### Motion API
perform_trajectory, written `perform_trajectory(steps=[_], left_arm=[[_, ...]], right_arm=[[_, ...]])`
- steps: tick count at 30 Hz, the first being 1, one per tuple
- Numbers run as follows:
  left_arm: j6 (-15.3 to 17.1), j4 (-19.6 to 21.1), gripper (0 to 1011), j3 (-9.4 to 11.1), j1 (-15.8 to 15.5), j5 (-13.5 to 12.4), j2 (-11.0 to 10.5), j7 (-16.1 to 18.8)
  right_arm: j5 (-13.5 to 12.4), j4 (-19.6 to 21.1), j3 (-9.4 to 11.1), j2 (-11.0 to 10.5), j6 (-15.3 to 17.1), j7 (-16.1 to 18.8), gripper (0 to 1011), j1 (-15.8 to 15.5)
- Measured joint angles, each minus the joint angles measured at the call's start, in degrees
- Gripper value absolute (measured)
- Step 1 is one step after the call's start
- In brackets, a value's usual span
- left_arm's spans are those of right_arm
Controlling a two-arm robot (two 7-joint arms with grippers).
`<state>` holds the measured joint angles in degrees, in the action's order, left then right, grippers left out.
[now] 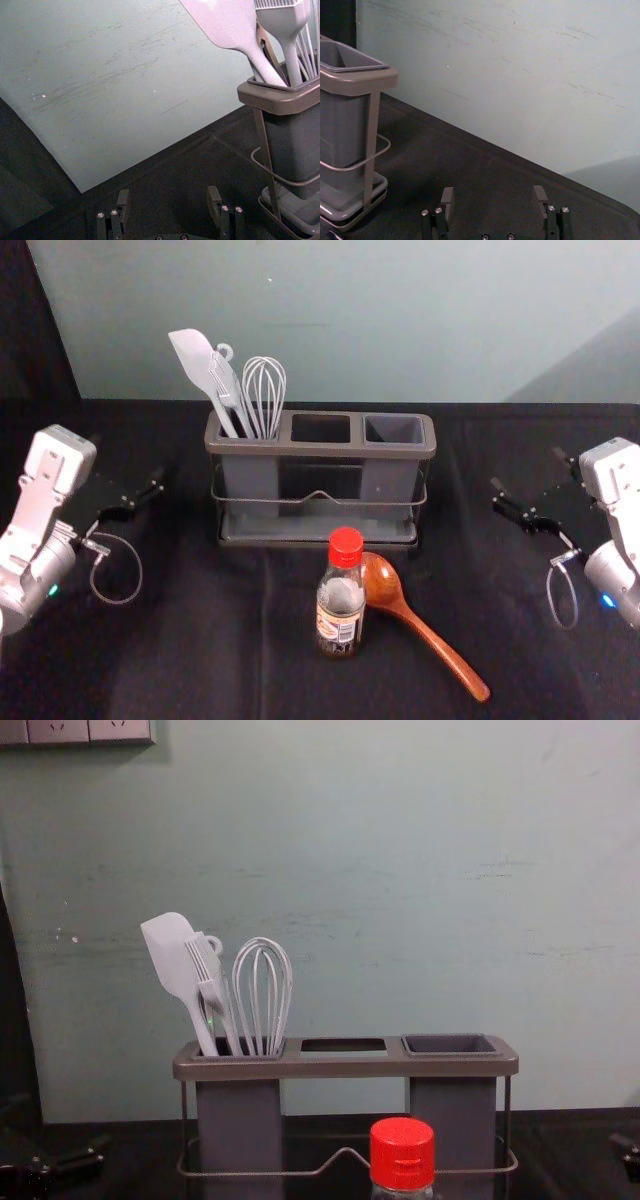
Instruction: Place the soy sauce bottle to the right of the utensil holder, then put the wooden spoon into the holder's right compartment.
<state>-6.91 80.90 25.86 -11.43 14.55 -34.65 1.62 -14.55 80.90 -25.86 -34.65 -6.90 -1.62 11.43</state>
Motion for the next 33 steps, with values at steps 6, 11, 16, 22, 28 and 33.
perform_trajectory(steps=[6, 11, 16, 22, 28, 33], left_arm=[[0.0, 0.0, 1000, 0.0, 0.0, 0.0, 0.0, 0.0], [0.0, 0.0, 1000, 0.0, 0.0, 0.0, 0.0, 0.0], [0.0, 0.0, 1000, 0.0, 0.0, 0.0, 0.0, 0.0], [0.0, 0.0, 1000, 0.0, 0.0, 0.0, 0.0, 0.0], [0.0, 0.0, 1000, 0.0, -0.01, 0.0, 0.0, 0.0], [0.0, 0.0, 1000, 0.0, 0.0, 0.0, 0.0, 0.0]], right_arm=[[0.0, 0.0, 0.0, 0.0, 0.0, 0.0, 1002, 0.0], [0.0, 0.0, 0.0, 0.0, 0.0, 0.0, 1002, 0.0], [1.01, 0.16, 0.5, -0.23, -0.46, 0.15, 1002, -0.4], [2.45, 3.98, 2.05, -2.71, 0.1, 0.24, 1002, -3.35], [0.93, 9.04, 4.54, -6.3, 1.45, 1.94, 1002, -7.92], [-2.43, 12.84, 6.92, -9.29, 1.52, 5.56, 1002, -12.47]])
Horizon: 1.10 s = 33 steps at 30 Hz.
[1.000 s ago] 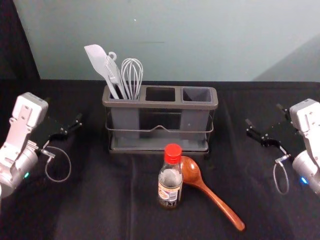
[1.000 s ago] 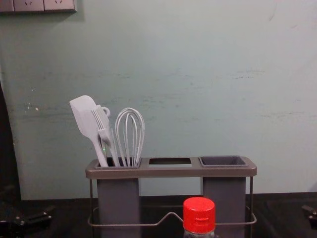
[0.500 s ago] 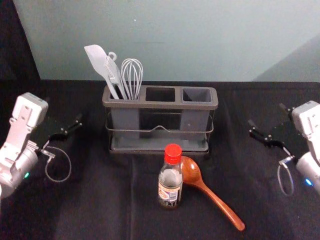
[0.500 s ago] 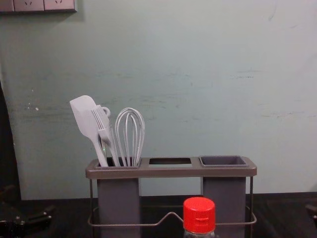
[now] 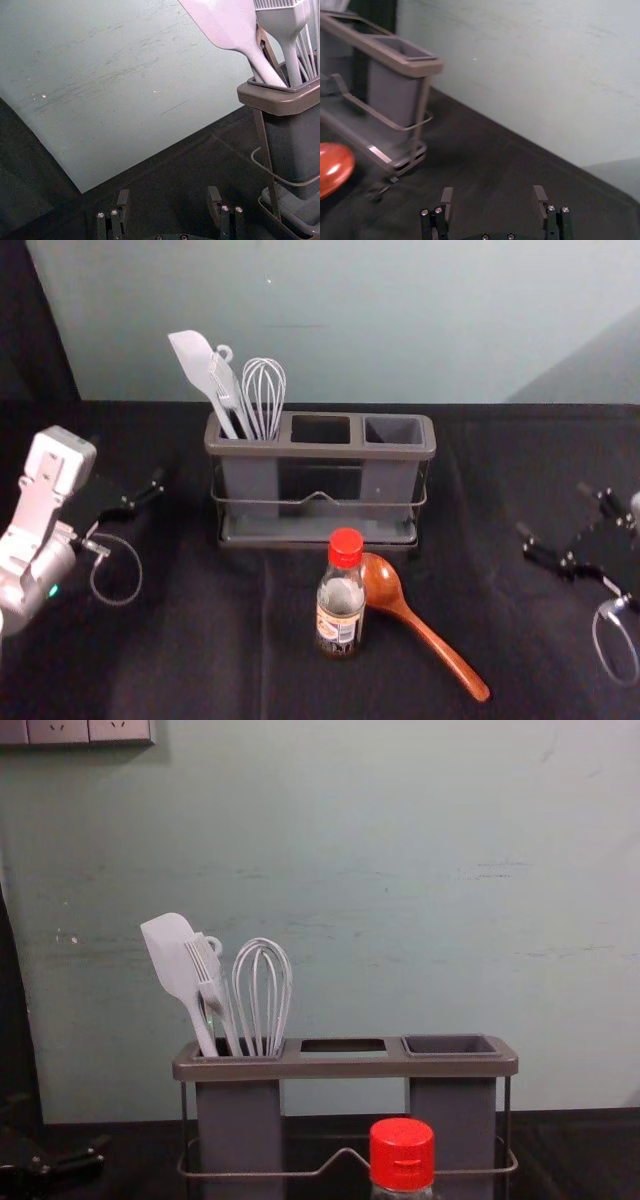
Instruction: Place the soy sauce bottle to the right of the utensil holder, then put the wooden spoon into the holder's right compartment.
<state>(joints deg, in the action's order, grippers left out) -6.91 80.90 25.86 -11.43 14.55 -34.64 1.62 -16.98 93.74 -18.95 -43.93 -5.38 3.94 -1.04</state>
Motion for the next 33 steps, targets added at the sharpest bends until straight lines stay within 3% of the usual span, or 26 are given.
perform_trajectory(steps=[8, 15, 24, 33], left_arm=[[0.0, 0.0, 1000, 0.0, 0.0, 0.0, 0.0, 0.0], [0.0, 0.0, 1000, 0.0, 0.0, 0.0, 0.0, 0.0], [0.0, 0.0, 1000, 0.0, 0.0, 0.0, 0.0, 0.0], [0.0, 0.0, 1000, 0.0, 0.0, 0.0, 0.0, 0.0]], right_arm=[[-1.38, 4.57, 2.12, -2.9, -2.35, 3.03, 1002, -6.41], [-2.13, 7.91, 2.76, -3.86, -5.4, 6.15, 1002, -10.1], [-2.99, 11.76, 2.27, -3.02, -7.73, 9.75, 1002, -12.87], [-5.45, 14.66, 1.18, -0.81, -7.0, 13.08, 1002, -13.28]])
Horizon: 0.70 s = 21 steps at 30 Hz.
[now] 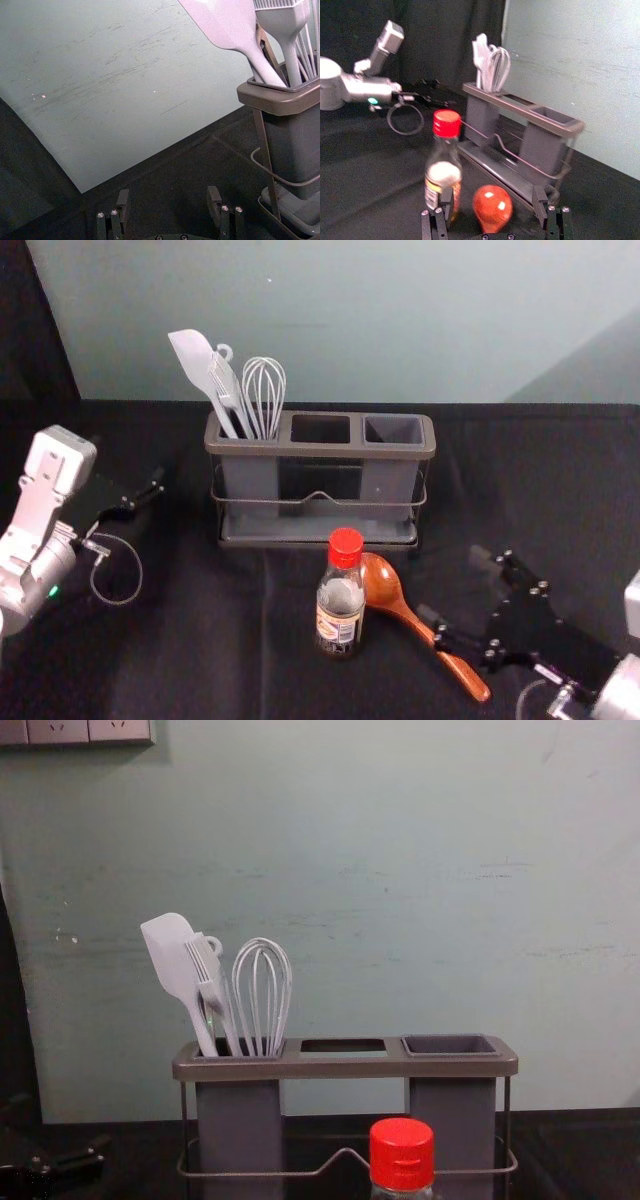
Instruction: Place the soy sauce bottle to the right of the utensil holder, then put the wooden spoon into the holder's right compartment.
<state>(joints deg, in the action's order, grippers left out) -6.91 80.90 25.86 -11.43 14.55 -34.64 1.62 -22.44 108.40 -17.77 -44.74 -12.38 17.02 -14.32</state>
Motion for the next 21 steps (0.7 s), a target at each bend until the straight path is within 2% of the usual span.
perform_trajectory(steps=[8, 16, 21], left_arm=[[0.0, 0.0, 1000, 0.0, 0.0, 0.0, 0.0, 0.0], [0.0, 0.0, 1000, 0.0, 0.0, 0.0, 0.0, 0.0], [0.0, 0.0, 1000, 0.0, 0.0, 0.0, 0.0, 0.0]], right_arm=[[-1.16, 0.63, -2.46, 3.65, 4.0, 2.82, 1002, 2.91], [-0.2, 0.06, -5.27, 8.2, 6.85, 4.54, 1002, 6.24], [0.62, -0.56, -6.12, 10.46, 7.4, 4.77, 1003, 7.28]])
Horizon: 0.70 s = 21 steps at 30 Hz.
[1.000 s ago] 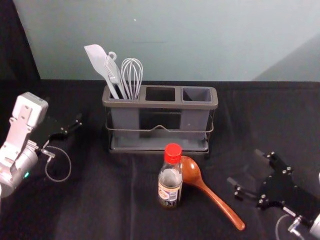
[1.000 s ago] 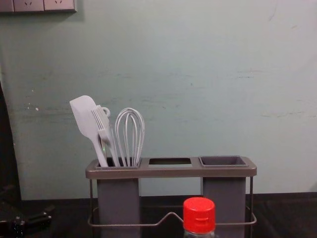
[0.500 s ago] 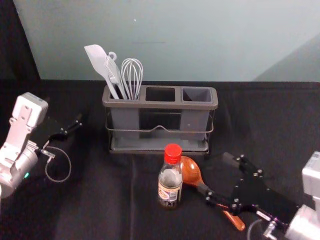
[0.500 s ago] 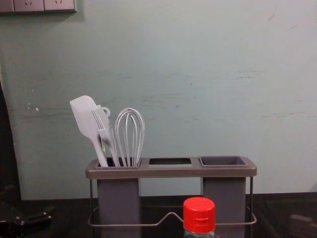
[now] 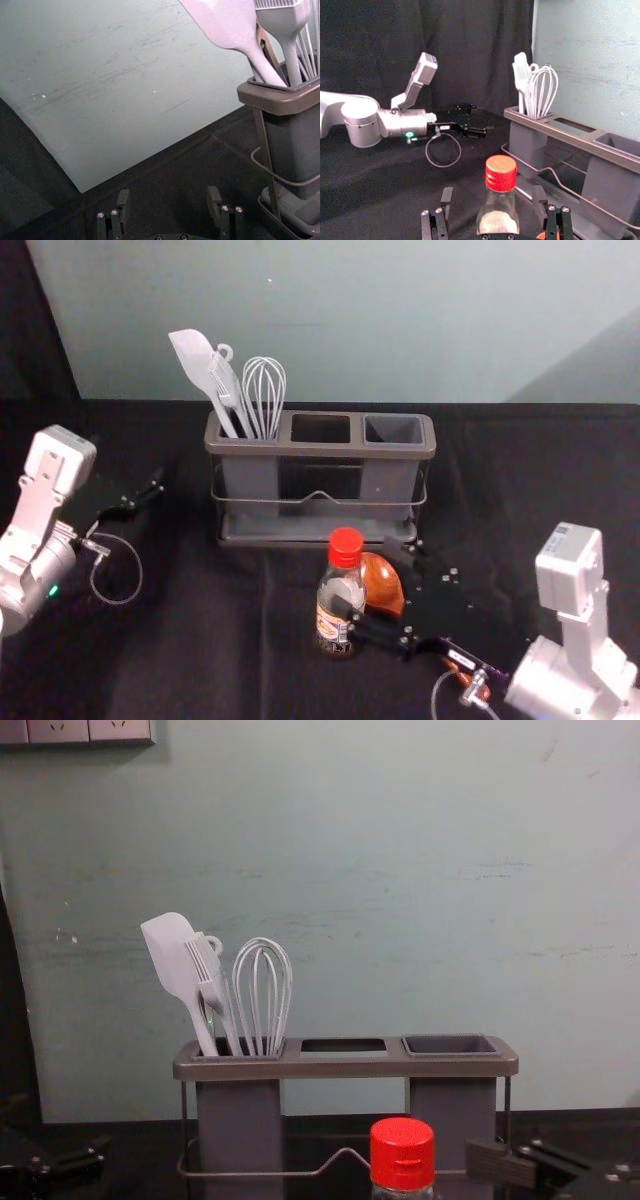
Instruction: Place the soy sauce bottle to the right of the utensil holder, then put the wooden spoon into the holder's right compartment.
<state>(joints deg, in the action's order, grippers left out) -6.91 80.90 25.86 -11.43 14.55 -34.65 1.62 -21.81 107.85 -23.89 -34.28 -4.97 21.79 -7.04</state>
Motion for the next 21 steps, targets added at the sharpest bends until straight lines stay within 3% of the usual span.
perform_trajectory(steps=[12, 21], left_arm=[[0.0, 0.0, 1000, 0.0, 0.0, 0.0, 0.0, 0.0], [0.0, 0.0, 1000, 0.0, 0.0, 0.0, 0.0, 0.0]], right_arm=[[1.66, -2.57, -0.96, 5.25, 2.12, 0.38, 1002, 2.67], [3.55, -3.77, -0.64, 7.24, 2.55, 0.7, 1003, 3.56]])
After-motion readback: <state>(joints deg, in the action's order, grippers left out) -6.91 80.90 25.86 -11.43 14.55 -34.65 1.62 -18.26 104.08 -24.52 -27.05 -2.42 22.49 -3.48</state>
